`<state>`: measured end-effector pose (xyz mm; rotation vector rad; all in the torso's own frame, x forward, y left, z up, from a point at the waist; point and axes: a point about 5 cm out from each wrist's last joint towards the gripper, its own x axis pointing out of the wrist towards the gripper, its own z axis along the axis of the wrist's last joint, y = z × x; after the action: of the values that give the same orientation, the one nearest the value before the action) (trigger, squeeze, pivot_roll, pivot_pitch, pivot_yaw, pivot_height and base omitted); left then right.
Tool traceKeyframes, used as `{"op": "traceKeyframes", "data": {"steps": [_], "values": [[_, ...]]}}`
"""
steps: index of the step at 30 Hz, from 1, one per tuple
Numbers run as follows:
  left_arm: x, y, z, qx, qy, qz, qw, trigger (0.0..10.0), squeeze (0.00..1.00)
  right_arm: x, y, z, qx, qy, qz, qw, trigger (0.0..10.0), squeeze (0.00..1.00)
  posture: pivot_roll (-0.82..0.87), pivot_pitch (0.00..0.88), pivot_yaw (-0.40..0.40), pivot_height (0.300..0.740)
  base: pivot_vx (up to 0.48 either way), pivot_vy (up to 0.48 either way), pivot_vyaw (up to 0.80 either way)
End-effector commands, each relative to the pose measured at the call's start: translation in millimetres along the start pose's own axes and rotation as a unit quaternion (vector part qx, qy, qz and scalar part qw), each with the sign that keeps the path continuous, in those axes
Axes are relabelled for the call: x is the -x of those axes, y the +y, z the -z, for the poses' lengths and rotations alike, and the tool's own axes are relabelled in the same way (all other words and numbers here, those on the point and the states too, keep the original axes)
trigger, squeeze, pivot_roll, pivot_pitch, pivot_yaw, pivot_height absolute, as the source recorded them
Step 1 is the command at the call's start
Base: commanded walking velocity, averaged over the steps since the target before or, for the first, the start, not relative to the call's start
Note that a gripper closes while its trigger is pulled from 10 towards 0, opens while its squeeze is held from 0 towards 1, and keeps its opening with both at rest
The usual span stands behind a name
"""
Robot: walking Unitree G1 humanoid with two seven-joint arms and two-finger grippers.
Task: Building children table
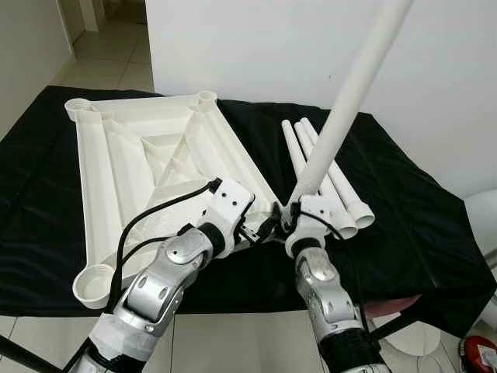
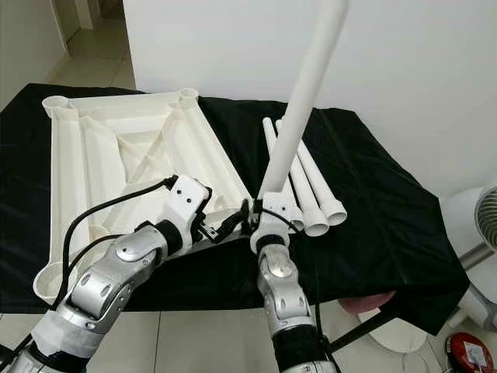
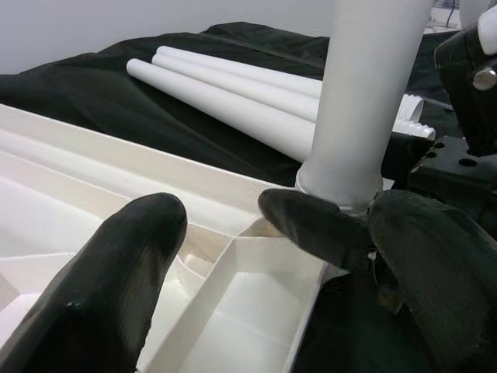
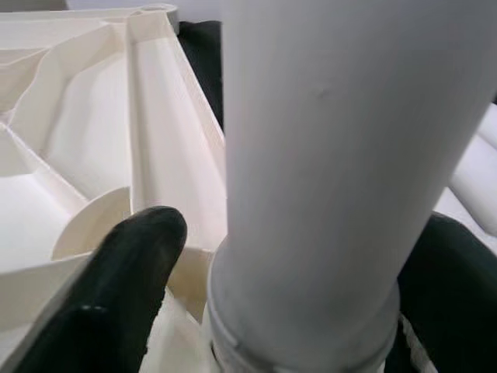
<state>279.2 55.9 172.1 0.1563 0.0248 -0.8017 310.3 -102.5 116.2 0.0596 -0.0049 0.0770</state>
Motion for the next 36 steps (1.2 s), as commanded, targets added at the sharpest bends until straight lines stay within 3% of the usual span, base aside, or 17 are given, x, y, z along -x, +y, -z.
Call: {"op": "traceKeyframes", "data": {"steps": [1,4,6,10,11,14,15,27,29,36], "values": [[2.3,-8.2,2,0.004,0.005,0.062,0.998,10.0,0.65,-0.1,-9.9,0,0.011,-0.007,-0.001,1.0,10.0,1.0,0.01,0.0,-0.123,0.74,0.0,0.0,0.0],[2.6,-8.1,2,0.004,0.006,0.062,0.998,10.0,0.63,-0.2,-11.2,-2,0.005,-0.01,-0.008,1.0,10.0,1.0,0.01,0.0,-0.123,0.74,0.0,0.0,0.0],[4.3,-9.6,3,0.009,0.007,0.075,0.997,10.0,1.0,-1.1,-14.4,-8,0.001,-0.021,-0.022,1.0,10.0,1.0,0.01,0.0,-0.123,0.74,0.0,0.0,0.0],[5.2,-10.4,5,0.008,0.011,0.081,0.997,10.0,1.0,-2.6,-18.0,-14,0.007,-0.031,-0.031,0.999,10.0,1.0,0.02,0.0,-0.123,0.74,0.0,0.0,0.0],[5.3,-11.0,5,0.001,0.013,0.081,0.997,10.0,0.04,-3.4,-20.1,-16,0.017,-0.037,-0.039,0.998,10.0,1.0,0.02,0.0,-0.123,0.74,0.0,0.0,0.0],[5.4,-11.7,6,-0.005,0.016,0.082,0.997,10.0,0.04,-3.9,-21.7,-18,0.023,-0.04,-0.047,0.998,10.0,1.0,0.02,0.0,-0.123,0.74,0.0,0.0,0.0],[7.2,-16.0,8,-0.003,0.021,0.101,0.995,10.0,0.0,-4.7,-25.1,-19,0.027,-0.042,-0.068,0.996,10.0,0.0,0.02,0.0,-0.122,0.74,0.0,0.0,0.0],[9.0,-29.0,12,-0.019,0.029,0.133,0.99,10.0,0.0,-7.7,-35.1,-20,0.058,-0.047,-0.168,0.983,10.0,0.0,0.02,0.0,-0.12,0.74,0.0,0.0,0.0],[5.1,-30.0,8,0.004,0.016,0.124,0.992,10.0,0.0,-9.9,-37.7,-21,0.059,-0.047,-0.194,0.978,10.0,0.0,0.01,0.0,-0.118,0.74,0.0,0.0,0.0],[0.0,-35.4,6,0.007,0.015,0.124,0.992,10.0,0.0,-13.6,-40.0,-20,0.056,-0.039,-0.231,0.971,10.0,0.0,0.01,0.0,-0.112,0.74,0.0,0.0,0.0]]}}
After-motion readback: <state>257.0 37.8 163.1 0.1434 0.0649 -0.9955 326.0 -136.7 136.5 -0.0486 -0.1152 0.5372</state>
